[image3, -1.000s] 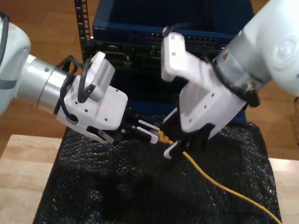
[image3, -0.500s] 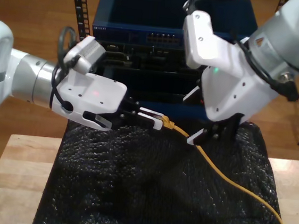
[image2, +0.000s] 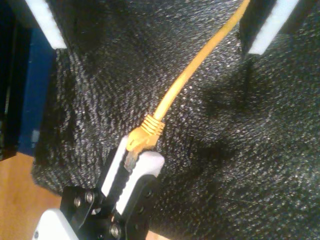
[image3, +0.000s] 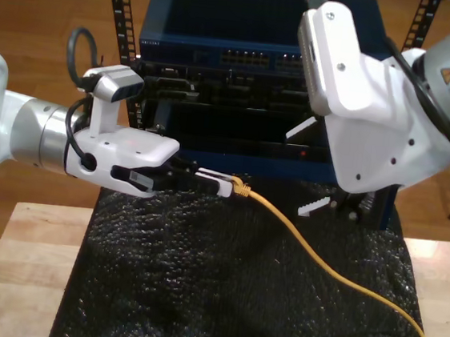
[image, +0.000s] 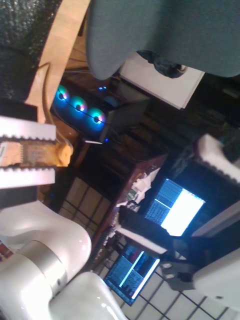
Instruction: Grab the cable and plug it in
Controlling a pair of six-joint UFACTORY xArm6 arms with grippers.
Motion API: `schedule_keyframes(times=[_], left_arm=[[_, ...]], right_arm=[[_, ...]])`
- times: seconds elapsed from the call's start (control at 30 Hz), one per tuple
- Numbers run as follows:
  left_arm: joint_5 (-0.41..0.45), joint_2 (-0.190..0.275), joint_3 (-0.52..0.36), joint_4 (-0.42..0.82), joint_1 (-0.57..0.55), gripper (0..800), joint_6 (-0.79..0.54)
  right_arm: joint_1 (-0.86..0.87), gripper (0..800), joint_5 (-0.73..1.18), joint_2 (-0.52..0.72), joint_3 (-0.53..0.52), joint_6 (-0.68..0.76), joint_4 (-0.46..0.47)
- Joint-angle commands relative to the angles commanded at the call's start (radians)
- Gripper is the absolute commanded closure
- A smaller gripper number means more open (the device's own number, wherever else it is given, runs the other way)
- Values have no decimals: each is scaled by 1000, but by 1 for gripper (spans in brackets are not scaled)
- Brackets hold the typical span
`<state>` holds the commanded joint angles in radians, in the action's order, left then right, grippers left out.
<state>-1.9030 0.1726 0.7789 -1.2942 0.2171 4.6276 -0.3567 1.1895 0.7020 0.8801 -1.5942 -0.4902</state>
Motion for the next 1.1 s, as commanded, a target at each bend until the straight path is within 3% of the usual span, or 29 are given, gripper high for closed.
schedule_keyframes(times=[0.27, 0.53, 0.83, 1.1], left_arm=[[-54, -25, -2, -25, 0, 798, 34], [-143, -80, 3, -61, 0, 797, 37], [-167, -94, 3, -64, 0, 797, 38], [-203, -110, 5, -81, 0, 797, 71]], right_arm=[[-3, 32, -40, 64, -32, -91, -97], [-35, 31, -133, 101, -83, -114, -98], [-83, 29, -269, 101, -123, -114, -95], [-127, 0, -278, 104, -140, -114, -95]])
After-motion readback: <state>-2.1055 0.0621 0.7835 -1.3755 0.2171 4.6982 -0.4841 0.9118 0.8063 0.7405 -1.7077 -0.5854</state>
